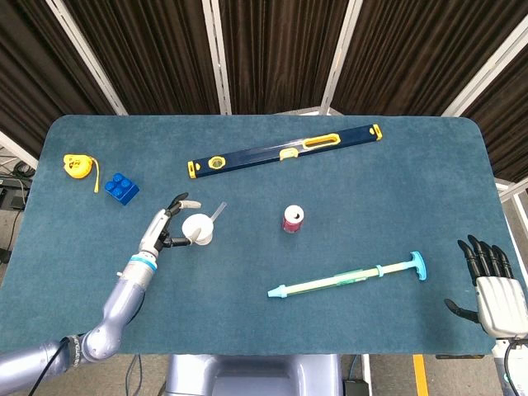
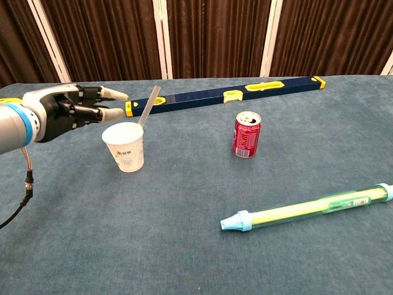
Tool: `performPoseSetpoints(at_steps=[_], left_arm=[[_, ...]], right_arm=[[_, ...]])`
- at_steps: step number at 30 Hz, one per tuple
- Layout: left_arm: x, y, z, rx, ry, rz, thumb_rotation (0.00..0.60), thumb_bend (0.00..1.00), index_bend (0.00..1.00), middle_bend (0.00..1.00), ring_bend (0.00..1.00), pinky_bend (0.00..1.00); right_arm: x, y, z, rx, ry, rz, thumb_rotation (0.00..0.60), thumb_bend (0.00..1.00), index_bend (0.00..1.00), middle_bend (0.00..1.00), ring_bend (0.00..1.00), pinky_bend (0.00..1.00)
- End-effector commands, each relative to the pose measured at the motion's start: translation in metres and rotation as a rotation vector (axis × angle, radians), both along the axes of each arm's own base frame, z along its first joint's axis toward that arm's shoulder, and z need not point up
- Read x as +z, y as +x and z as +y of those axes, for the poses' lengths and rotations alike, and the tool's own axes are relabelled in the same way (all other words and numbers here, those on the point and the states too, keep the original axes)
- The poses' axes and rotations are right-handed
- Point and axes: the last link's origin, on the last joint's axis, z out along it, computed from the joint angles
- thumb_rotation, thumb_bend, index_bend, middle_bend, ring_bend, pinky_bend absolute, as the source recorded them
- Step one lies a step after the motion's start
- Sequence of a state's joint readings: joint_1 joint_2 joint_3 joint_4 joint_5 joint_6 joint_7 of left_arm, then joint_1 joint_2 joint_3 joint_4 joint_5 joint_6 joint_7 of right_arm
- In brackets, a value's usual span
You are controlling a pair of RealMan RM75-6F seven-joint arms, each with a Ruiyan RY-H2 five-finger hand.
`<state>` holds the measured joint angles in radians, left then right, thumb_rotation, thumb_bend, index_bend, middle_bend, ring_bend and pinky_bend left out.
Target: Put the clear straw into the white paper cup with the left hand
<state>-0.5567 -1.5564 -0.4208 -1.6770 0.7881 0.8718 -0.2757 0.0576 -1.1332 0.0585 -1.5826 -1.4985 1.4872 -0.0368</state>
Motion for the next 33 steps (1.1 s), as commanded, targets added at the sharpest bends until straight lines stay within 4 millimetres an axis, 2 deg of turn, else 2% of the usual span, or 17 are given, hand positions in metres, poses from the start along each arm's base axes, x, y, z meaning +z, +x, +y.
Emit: performPoseSetpoints(at_steps=[1,4,8,14,17,24,31,33], left_arm=[[0.01,-0.001,-0.003,-0.019,0.023,0.011,0.6,0.39,0.27,0.0,0.0,0.0],[0.026,-0.005,-0.007,-0.081,0.055,0.099,0.6,0.39,0.27,0.0,0.0,0.0],[0.055,-0.021,-0.016,-0.21,0.151,0.364,0.6,0.39,0.24,0.0,0.0,0.0],[0.093,-0.05,-0.044,-0.308,0.2,0.795,0.6,0.39,0.23,0.0,0.0,0.0],[0.106,-0.061,-0.063,-0.307,0.181,0.921,0.6,0.39,0.21,0.0,0.0,0.0],[0.125,-0.084,-0.097,-0.285,0.176,1.031,0.6,0.37,0.15,0.0,0.0,0.0],[0.135,-0.114,-0.126,-0.325,0.236,1.117,0.6,0.38,0.15,0.0,0.0,0.0],[0.137,-0.115,-0.129,-0.339,0.262,1.114,0.6,0.37,0.15,0.0,0.0,0.0]], right_arm=[[0.0,0.0,0.0,0.0,0.0,0.0,0.6,0.09,0.0,0.0,0.0,0.0],[0.0,0.0,0.0,0.0,-0.001,0.001,0.6,0.09,0.0,0.0,0.0,0.0],[0.0,0.0,0.0,0.0,-0.003,0.004,0.6,0.09,0.0,0.0,0.0,0.0],[-0.001,0.001,0.0,-0.002,-0.006,0.007,0.6,0.09,0.0,0.0,0.0,0.0],[-0.001,0.001,0.001,-0.003,-0.006,0.007,0.6,0.09,0.0,0.0,0.0,0.0],[-0.001,0.001,0.0,-0.004,-0.006,0.005,0.6,0.09,0.0,0.0,0.0,0.0],[-0.001,0.001,0.0,-0.004,-0.004,0.0,0.6,0.09,0.0,0.0,0.0,0.0],[-0.001,0.001,0.0,-0.005,-0.004,0.0,0.6,0.09,0.0,0.0,0.0,0.0]])
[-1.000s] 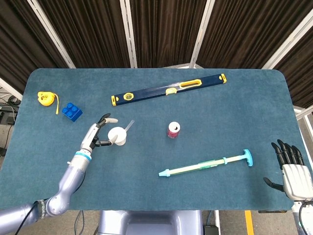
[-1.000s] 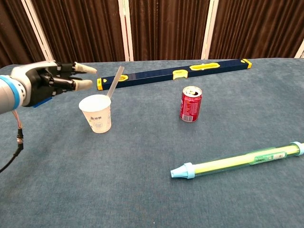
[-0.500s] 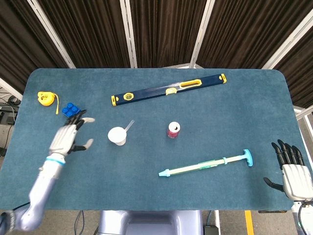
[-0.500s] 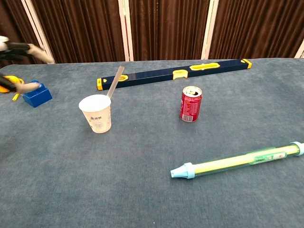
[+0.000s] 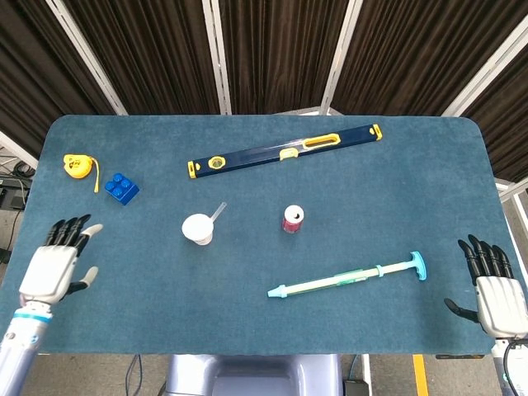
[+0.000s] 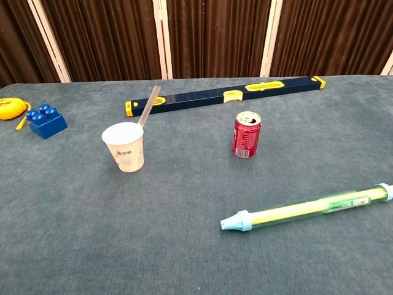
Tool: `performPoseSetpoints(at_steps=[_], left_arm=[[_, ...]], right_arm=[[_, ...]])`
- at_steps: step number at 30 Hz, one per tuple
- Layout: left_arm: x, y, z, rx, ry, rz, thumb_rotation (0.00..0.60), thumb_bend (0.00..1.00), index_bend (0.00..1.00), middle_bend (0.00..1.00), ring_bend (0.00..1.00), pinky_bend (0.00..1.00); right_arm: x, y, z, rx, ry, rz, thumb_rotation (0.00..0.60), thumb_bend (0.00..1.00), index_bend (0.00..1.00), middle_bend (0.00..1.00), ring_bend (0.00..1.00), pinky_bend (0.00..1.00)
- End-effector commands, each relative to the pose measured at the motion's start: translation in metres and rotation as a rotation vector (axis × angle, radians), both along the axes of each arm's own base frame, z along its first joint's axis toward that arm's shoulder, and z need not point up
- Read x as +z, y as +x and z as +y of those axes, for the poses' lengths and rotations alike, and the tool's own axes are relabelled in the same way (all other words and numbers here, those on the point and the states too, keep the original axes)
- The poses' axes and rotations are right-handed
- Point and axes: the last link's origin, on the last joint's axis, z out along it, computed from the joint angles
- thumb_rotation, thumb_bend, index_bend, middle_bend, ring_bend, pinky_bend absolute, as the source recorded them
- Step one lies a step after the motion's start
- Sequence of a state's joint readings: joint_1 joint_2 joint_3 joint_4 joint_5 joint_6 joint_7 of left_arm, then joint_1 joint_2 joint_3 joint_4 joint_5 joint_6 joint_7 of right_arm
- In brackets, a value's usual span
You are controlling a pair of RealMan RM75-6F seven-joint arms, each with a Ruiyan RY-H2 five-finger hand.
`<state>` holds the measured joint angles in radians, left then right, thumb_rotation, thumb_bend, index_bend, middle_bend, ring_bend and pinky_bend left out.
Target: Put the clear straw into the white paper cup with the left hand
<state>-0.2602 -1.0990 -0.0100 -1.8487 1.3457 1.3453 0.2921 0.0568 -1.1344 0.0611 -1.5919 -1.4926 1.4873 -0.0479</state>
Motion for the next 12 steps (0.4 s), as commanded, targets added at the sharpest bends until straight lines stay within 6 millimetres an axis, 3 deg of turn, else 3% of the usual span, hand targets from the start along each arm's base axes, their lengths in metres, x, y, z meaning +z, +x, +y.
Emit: performPoseSetpoints(at_steps=[1,12], left_arm=[[0.0062,-0.0114,-0.0143,-0.04,0.031,0.014,0.6,0.37,0.15,0.0,0.0,0.0],[0.0065,-0.0163,-0.0154,-0.105,0.05,0.028,0.6,0.37,0.15,0.0,0.0,0.0]], right_arm=[[-0.0001,0.0001,-0.0001,0.0,0.0,0.0,0.6,0.09,0.0,0.0,0.0,0.0],[-0.0006,0.0014,-0.0013,-0.004,0.0,0.003,0.6,0.09,0.0,0.0,0.0,0.0]])
